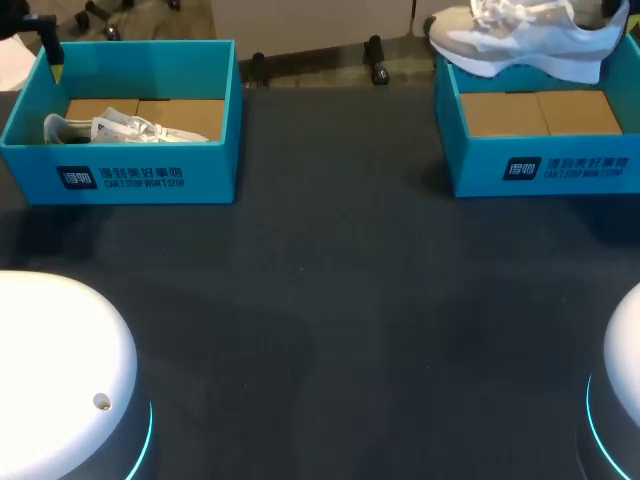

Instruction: Take the shoe out of the shoebox, open the shoe tongue, remove and reinsert the insole, then place the shoe into the shoebox

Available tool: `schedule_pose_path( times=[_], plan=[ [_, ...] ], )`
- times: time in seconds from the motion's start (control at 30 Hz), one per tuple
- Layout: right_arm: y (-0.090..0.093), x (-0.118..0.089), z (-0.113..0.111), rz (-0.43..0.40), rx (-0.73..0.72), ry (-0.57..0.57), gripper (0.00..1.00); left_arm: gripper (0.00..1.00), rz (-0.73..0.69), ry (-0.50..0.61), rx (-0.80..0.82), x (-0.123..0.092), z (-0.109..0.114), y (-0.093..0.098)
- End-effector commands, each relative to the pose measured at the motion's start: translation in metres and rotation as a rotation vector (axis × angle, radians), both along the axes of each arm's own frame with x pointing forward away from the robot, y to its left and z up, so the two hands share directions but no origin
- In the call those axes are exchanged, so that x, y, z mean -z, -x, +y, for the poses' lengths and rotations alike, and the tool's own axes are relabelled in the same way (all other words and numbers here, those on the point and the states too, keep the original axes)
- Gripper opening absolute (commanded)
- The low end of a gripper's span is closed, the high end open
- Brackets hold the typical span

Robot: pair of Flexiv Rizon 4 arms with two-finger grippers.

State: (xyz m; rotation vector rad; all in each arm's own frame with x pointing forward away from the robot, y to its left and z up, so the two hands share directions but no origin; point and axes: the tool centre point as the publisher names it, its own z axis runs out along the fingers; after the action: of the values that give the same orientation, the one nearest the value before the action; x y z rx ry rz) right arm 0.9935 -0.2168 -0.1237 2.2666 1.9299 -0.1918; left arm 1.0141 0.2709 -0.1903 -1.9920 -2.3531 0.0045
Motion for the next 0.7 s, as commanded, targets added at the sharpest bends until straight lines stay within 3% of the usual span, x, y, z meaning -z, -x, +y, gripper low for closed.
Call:
schedule_pose_path(
  times=[0.03, 0.2, 0.7],
  plan=[
    [0.027, -0.009, 0.004, -0.022, 0.008, 0.002, 0.0, 1.0, -0.004, -0.002, 0.0, 0.0, 0.0, 0.002],
    [0.053, -0.019, 0.021, -0.022, 0.014, 0.01, 0.0, 1.0, -0.004, -0.002, 0.0, 0.0, 0.0, 0.002],
    [0.132, -0.023, 0.076, -0.003, 0.062, 0.03, 0.0, 1.0, -0.004, -0.002, 0.0, 0.0, 0.0, 0.002]
  ],
)
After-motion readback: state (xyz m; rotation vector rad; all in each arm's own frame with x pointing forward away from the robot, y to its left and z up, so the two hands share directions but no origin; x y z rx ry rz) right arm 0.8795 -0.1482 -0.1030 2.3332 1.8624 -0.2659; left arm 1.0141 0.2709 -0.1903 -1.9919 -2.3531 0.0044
